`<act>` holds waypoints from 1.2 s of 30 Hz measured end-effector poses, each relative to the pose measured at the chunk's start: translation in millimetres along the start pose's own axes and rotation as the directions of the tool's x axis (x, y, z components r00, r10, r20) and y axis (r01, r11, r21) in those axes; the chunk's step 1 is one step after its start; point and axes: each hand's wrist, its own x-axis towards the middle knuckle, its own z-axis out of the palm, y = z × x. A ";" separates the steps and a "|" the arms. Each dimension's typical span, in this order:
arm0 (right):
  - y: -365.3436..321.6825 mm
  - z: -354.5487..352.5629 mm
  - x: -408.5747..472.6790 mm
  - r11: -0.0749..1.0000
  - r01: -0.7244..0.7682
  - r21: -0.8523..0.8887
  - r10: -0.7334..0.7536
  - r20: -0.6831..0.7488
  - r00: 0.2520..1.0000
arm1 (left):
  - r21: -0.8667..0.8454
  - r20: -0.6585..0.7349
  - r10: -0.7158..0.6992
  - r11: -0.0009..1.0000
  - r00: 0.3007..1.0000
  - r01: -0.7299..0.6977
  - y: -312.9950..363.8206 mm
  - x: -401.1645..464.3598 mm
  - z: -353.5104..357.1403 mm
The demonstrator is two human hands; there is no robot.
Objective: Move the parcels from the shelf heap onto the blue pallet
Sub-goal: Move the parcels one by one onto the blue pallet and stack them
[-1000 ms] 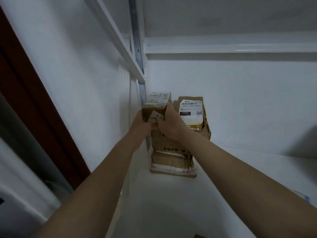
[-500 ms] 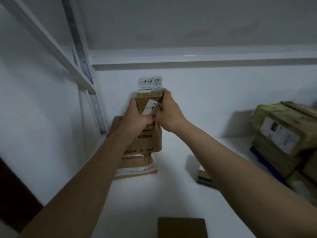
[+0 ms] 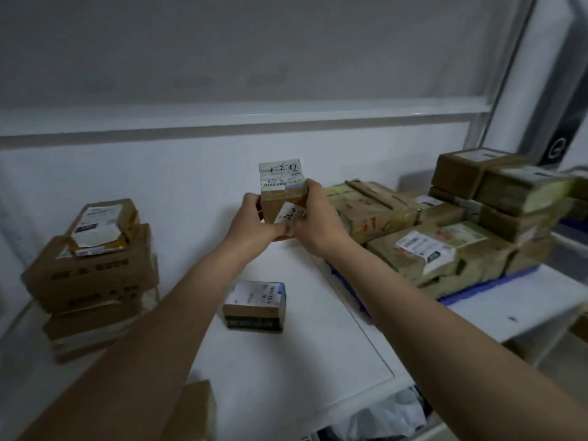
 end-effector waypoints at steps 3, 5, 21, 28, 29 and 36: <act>25.2 -40.0 -12.2 1.000 0.000 -0.008 0.000 -0.044 0.999 | 0.017 0.018 0.013 1.000 1.000 -0.013 19.0 -9.4 45.9; 43.1 -63.8 -19.3 0.998 0.005 -0.056 -0.008 -0.062 0.998 | 0.015 0.034 -0.001 1.000 0.999 0.000 26.7 -14.3 74.9; 163.5 -212.2 -46.6 0.991 -0.112 -0.074 0.093 -0.229 0.969 | -0.006 0.223 0.005 1.000 0.975 -0.003 68.6 -32.1 262.8; 208.5 -259.0 -23.0 0.987 -0.163 -0.008 0.153 -0.304 0.940 | 0.089 0.310 0.032 0.994 0.950 -0.062 84.6 -2.7 326.7; 214.0 -266.6 -17.8 0.985 -0.171 -0.015 0.157 -0.318 0.935 | 0.097 0.321 0.028 0.993 0.947 -0.062 87.5 3.9 335.3; 256.0 -301.6 28.2 0.967 -0.251 -0.040 0.229 -0.296 0.927 | 0.122 0.339 0.046 0.988 0.940 -0.092 87.4 50.1 380.0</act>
